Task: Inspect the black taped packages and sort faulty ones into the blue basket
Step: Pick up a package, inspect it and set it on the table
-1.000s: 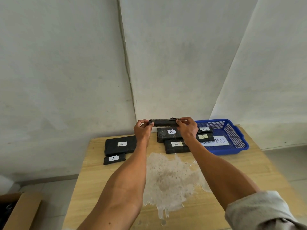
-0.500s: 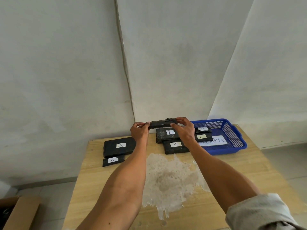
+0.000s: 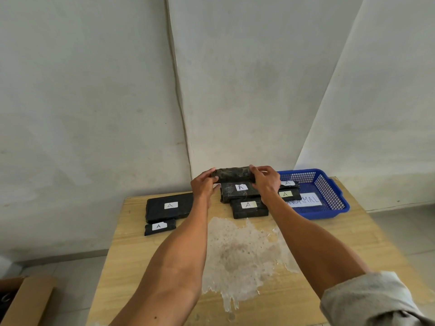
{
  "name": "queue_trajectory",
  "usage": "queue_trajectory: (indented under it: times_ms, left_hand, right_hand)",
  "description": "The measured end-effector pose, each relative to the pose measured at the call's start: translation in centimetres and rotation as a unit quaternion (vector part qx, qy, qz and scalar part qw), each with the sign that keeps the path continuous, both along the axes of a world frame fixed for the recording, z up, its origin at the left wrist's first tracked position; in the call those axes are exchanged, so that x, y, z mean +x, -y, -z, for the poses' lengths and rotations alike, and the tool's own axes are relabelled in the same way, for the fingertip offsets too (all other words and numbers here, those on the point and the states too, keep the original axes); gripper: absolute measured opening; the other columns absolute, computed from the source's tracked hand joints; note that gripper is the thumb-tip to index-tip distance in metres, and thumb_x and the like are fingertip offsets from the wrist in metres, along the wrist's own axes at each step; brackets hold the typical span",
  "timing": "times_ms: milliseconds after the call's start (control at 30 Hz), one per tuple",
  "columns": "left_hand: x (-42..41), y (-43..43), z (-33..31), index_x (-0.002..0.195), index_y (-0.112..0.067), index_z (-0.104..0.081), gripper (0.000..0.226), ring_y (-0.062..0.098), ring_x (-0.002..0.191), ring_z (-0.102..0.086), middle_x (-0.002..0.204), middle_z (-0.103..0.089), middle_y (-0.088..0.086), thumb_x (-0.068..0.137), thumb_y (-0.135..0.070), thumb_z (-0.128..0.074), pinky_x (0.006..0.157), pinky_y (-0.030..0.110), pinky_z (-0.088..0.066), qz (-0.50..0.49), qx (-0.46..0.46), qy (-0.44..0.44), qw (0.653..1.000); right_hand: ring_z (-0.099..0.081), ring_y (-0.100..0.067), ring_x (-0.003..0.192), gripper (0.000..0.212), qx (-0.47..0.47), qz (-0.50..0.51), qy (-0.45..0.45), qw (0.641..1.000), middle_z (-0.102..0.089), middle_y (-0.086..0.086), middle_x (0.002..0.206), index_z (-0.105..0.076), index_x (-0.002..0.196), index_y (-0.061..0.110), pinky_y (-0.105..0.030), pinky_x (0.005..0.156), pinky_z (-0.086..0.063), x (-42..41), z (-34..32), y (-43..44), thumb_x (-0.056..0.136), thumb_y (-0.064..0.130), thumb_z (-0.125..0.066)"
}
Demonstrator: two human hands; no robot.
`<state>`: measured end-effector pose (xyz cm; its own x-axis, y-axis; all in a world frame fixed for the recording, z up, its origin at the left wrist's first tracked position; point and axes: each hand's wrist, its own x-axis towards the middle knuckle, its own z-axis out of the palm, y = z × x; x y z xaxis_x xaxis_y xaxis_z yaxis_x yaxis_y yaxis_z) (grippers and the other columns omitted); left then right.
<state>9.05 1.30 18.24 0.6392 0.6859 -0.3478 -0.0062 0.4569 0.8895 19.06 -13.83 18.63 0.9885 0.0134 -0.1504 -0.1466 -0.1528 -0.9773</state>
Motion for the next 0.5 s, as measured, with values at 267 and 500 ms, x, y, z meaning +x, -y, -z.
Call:
queue_trajectory:
  times_ms: [267, 500]
  left_hand:
    - [-0.67, 0.11, -0.05, 0.095, -0.010, -0.073, 0.022, 0.028, 0.106, -0.069, 0.109, -0.071, 0.011, 0.085, 0.010, -0.068, 0.072, 0.032, -0.062, 0.000, 0.017, 0.026, 0.999]
    - [-0.82, 0.25, -0.61, 0.087, -0.011, -0.072, 0.015, 0.026, 0.100, -0.068, 0.105, -0.071, 0.012, 0.084, 0.004, -0.071, 0.063, 0.031, -0.062, -0.041, 0.023, 0.007, 0.999]
  right_hand:
    - [-0.070, -0.020, 0.085, 0.020, -0.005, 0.028, -0.002, 1.000, -0.069, 0.003, 0.082, -0.067, 0.076, 0.024, -0.043, 0.080, -0.062, 0.23, 0.30, -0.35, 0.076, 0.025, -0.087]
    - [-0.072, -0.020, 0.086, 0.021, -0.006, -0.003, 0.012, 1.000, -0.072, 0.003, 0.085, -0.069, 0.079, 0.026, -0.043, 0.082, -0.062, 0.10, 0.51, -0.32, 0.073, 0.028, -0.089]
